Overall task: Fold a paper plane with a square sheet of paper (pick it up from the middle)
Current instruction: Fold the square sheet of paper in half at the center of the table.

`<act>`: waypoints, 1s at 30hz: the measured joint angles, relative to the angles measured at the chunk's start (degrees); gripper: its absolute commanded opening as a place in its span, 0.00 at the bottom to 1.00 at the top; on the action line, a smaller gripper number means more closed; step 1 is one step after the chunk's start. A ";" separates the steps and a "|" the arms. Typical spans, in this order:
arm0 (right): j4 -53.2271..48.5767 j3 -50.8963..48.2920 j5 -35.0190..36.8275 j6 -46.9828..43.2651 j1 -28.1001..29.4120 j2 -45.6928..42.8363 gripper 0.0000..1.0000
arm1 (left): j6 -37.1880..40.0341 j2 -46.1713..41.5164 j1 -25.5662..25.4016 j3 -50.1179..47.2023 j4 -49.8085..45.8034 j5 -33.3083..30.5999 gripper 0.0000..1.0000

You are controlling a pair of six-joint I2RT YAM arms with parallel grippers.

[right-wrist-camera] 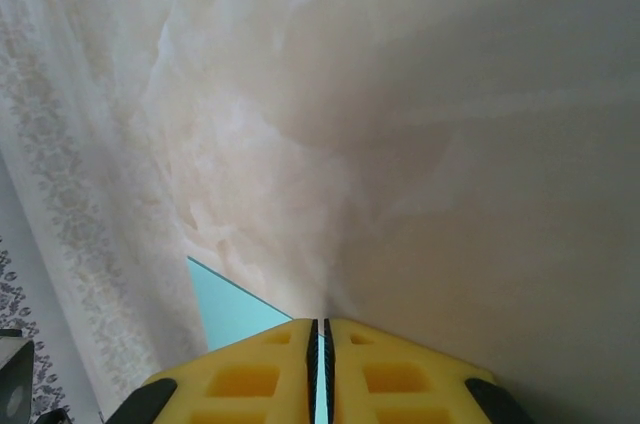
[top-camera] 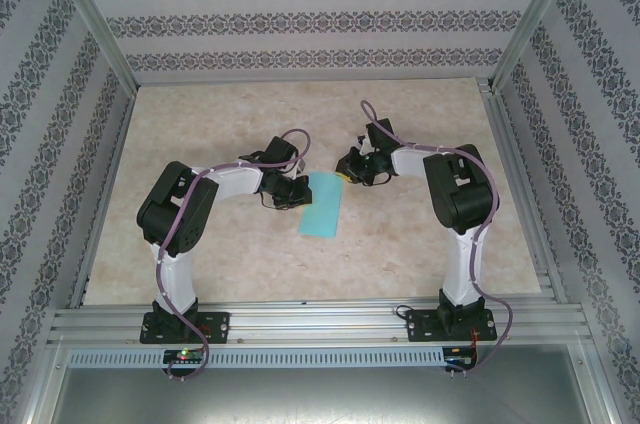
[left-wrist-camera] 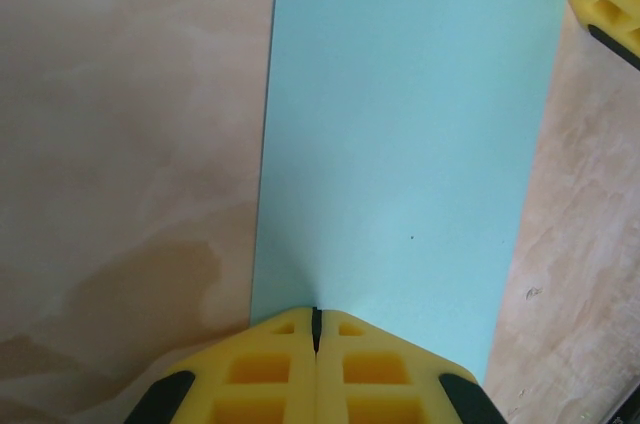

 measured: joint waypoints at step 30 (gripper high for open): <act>5.97 -18.51 0.79 3.54 8.66 -18.53 0.16 | 0.00 0.00 0.00 0.17 -0.35 0.02 0.00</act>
